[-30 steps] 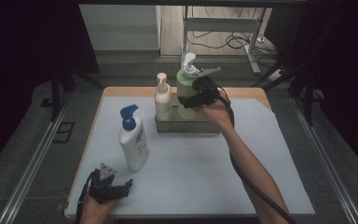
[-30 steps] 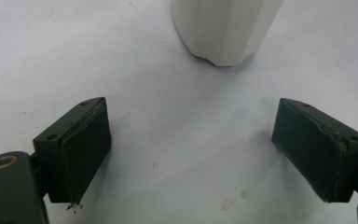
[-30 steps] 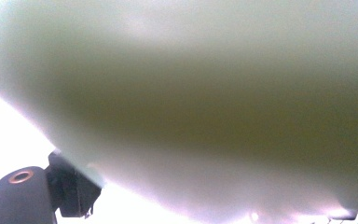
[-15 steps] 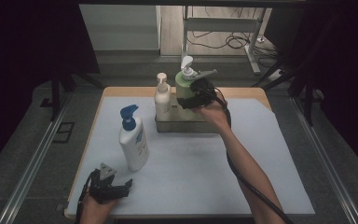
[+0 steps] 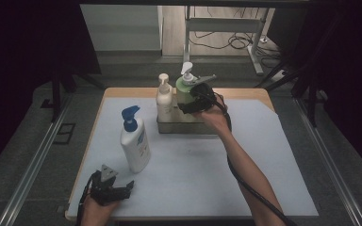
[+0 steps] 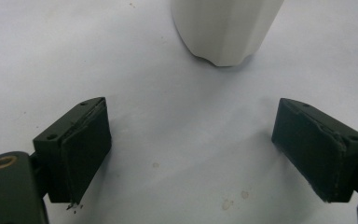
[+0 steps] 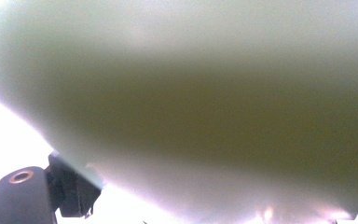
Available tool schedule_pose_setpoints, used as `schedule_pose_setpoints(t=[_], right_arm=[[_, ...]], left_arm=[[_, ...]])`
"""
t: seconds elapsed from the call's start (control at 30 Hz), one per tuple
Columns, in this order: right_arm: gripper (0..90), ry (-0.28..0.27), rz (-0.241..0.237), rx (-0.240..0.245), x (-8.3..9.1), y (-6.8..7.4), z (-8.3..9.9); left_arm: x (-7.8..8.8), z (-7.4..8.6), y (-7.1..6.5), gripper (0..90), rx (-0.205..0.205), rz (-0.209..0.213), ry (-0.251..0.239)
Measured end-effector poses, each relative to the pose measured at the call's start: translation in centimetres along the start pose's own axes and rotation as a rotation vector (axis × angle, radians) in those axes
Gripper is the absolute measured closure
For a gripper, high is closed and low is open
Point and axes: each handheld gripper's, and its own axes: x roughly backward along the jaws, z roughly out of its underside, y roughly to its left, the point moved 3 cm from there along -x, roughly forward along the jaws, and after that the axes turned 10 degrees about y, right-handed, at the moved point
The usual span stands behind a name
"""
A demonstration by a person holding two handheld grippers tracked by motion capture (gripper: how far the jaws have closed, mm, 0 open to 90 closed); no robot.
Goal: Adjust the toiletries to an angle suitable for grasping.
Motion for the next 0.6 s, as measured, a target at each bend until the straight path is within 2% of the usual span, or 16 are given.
schedule_pose_setpoints(t=[0.6], right_arm=[[13.1, 0.049, -0.014, -0.012, -1.8, -0.4, 1.8]], left_arm=[[0.0, 0.0, 0.0, 11.3, 0.000, 0.000, 0.000]])
